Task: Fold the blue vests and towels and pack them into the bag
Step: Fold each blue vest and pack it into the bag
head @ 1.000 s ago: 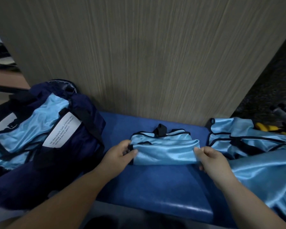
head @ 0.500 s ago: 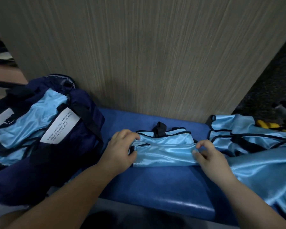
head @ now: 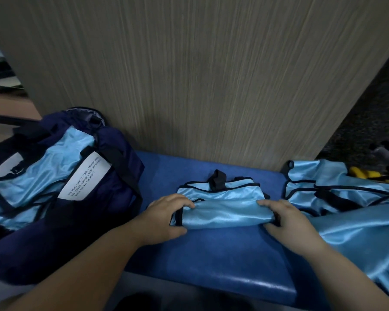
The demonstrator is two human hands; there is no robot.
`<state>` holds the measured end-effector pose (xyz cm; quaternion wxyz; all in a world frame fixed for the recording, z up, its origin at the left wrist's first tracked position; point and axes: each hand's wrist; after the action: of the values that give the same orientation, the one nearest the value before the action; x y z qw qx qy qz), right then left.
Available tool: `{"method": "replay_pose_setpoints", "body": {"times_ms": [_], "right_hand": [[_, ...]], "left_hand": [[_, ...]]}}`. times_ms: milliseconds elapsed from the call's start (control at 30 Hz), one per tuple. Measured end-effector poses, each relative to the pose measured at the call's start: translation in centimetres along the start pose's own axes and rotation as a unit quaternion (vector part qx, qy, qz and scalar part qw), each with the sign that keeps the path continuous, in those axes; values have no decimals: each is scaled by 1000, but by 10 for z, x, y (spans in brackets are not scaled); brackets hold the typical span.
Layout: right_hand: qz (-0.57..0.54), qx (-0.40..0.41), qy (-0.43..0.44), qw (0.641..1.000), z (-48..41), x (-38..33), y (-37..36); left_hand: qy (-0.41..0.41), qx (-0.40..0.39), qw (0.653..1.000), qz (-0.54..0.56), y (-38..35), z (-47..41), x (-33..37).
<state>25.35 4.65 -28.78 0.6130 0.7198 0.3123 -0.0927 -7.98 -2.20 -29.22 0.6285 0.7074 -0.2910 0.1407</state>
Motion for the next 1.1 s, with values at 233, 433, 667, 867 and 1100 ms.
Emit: {"method": "replay_pose_setpoints", "body": {"times_ms": [233,433,667,867,1100], "right_hand": [[-124,136,41,982,-3,-10,2],[-139,122,-34,982,-6,-21,-4],[-32,122,-117,985,-2,-33,-6],[0,140,-109,984,-2,-36,-3],[-90,58,-15,994,-4,-19,4]], "left_hand": [[87,138,979,122,2,-7,5],[112,154,976,103,1,-9,12],[82,225,970,-39,-3,-6,16],[-72,143,986,-41,-3,-2,21],[11,115,993,-10,-17,-4,13]]}}
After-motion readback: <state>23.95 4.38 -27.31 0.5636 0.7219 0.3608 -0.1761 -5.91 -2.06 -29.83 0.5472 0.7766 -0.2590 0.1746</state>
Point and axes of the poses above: each hand's wrist, its own z-axis away from the middle knuckle, its own y-axis out of the back of the hand, x = y × z, and after that the axes turned 9 degrees about x, right-handed
